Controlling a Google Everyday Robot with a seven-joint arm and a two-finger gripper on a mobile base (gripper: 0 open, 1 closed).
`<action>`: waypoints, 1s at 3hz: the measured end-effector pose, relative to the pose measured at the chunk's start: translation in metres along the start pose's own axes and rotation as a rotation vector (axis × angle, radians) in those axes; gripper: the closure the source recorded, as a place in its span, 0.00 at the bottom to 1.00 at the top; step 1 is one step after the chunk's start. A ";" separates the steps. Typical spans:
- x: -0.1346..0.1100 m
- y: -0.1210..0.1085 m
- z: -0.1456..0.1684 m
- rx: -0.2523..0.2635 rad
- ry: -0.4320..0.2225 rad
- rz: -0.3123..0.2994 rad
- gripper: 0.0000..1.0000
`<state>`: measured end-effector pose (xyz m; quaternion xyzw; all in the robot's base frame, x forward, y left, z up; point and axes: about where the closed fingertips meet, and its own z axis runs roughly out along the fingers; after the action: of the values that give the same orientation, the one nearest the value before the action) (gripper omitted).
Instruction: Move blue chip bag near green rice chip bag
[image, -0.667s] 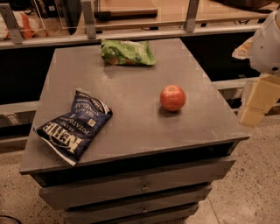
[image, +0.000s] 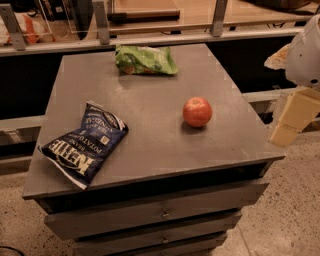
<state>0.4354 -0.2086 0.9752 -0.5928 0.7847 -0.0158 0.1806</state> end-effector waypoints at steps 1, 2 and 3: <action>-0.006 0.013 0.016 -0.014 -0.134 0.037 0.00; -0.020 0.030 0.033 -0.026 -0.304 0.038 0.00; -0.049 0.054 0.043 -0.062 -0.465 -0.019 0.00</action>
Offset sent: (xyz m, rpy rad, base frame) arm -0.0351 0.0963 -0.0297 0.6945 -0.0823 0.1508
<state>0.4099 -0.1387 0.9350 -0.5931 0.7165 0.1436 0.3380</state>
